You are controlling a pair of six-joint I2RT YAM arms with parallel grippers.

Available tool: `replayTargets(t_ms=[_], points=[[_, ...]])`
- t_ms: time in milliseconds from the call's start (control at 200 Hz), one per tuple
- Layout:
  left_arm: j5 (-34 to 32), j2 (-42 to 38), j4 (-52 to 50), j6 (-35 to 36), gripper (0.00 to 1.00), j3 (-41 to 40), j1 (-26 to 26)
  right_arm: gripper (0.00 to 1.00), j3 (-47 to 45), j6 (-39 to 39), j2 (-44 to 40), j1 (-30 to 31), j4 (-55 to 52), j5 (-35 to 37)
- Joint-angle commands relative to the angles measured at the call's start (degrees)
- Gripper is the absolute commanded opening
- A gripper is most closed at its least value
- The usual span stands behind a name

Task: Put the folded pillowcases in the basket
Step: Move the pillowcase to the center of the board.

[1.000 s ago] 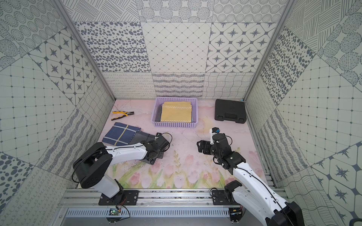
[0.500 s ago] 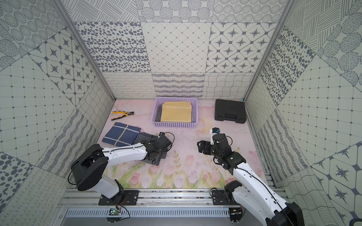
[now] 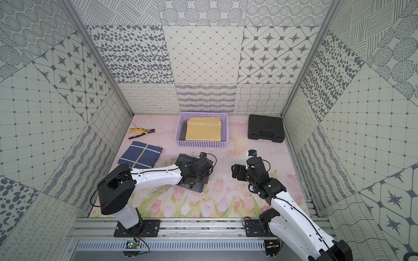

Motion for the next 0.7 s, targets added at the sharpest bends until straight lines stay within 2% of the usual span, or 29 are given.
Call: replayTargets(t_ms=[0, 40, 170, 255, 325, 690], points=[[4.7, 3.2, 4.9, -3.5, 0.0, 4.0, -1.9, 0.88, -0.9, -0.4, -0.9, 0.3, -0.4, 1.3], [5.3, 3.9, 5.5, -3.6, 0.0, 4.8, -2.1, 0.88, -0.9, -0.4, -0.9, 0.2, -0.6, 1.1], [6.2, 3.7, 7.0, -3.7, 0.33, 5.4, -2.0, 0.87, -0.9, -0.7, -0.6, 0.2, -0.8, -0.2], [5.0, 1.9, 7.2, -3.3, 0.48, 4.7, -2.0, 0.87, -0.7, -0.7, 0.1, 0.4, -0.4, -1.5], [4.3, -0.4, 7.2, -2.8, 0.53, 3.5, -1.6, 0.87, -0.7, -0.3, 1.2, 1.1, 0.6, -2.4], [6.5, -16.6, 9.2, 0.2, 0.6, -11.8, 7.0, 0.84, 3.2, 5.7, 16.8, 12.1, 9.8, -1.4]])
